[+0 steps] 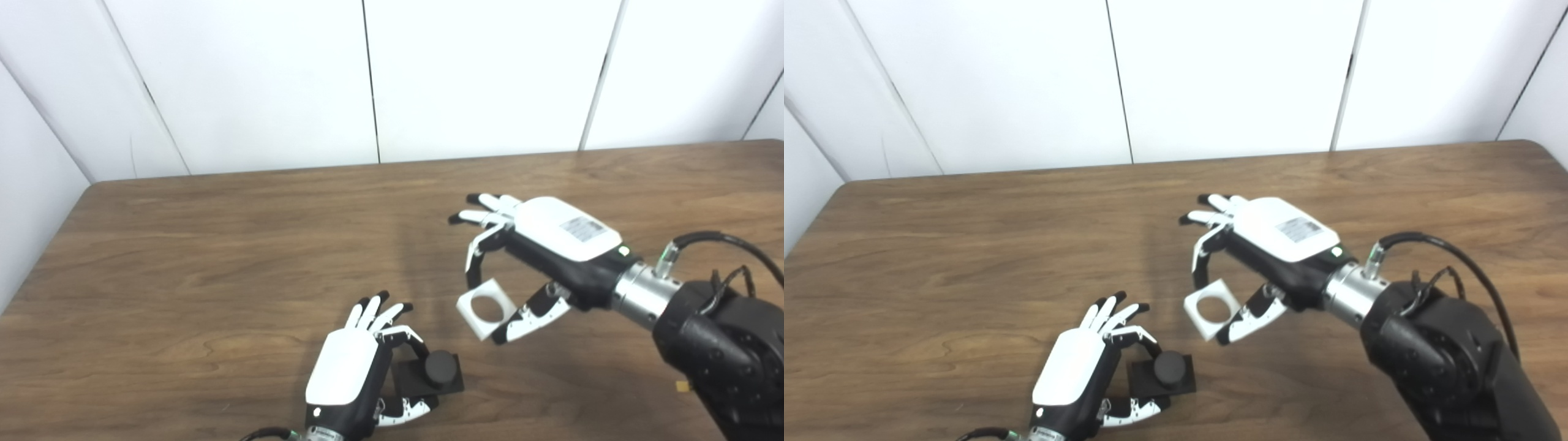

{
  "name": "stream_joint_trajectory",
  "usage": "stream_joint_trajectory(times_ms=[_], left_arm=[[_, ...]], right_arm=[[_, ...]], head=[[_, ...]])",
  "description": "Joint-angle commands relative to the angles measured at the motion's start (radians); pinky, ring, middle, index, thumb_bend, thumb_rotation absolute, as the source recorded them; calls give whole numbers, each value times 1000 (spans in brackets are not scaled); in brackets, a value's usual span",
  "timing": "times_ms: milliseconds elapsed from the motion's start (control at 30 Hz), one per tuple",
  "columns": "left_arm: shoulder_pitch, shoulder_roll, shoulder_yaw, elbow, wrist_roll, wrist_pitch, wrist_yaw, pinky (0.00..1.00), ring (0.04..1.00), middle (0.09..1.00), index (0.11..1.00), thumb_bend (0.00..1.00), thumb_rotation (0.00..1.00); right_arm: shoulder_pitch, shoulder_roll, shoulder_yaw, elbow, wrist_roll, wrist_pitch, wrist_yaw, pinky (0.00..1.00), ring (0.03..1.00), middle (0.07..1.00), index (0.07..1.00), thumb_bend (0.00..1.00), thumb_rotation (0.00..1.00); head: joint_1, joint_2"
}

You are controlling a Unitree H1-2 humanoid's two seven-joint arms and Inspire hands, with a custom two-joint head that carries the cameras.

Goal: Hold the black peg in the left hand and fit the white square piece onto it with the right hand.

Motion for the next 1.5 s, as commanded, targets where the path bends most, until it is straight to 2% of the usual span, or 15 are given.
stream_joint_trajectory(times_ms=[0, 300, 400, 833, 1467], left_arm=[[8, -31, -11, 41, 13, 2, -20, 1000, 988, 888, 486, 509, 64], [3, -36, -18, 50, 12, 5, -18, 1000, 987, 888, 485, 508, 66], [2, -39, -20, 41, 16, 20, -39, 1000, 995, 894, 486, 508, 66], [-10, -44, -27, 41, 30, 22, -36, 1000, 990, 886, 486, 509, 66], [-12, -58, -39, 38, 36, 40, -44, 1000, 999, 885, 487, 509, 67]], right_arm=[[-22, 13, -1, -34, -16, -19, 7, 1000, 1000, 921, 491, 525, 147], [20, 54, 6, -15, 2, -51, -9, 1000, 1000, 919, 490, 525, 149], [36, 72, 12, -10, 1, -52, -8, 1000, 1000, 922, 491, 525, 149], [96, 125, 33, 44, -37, -101, -37, 1000, 1000, 926, 490, 526, 145], [109, 120, 15, 102, -36, -145, -58, 1000, 1000, 939, 491, 525, 146]], head=[[1, 1], [-1, 3], [-2, 4], [-1, 5], [3, 1]])
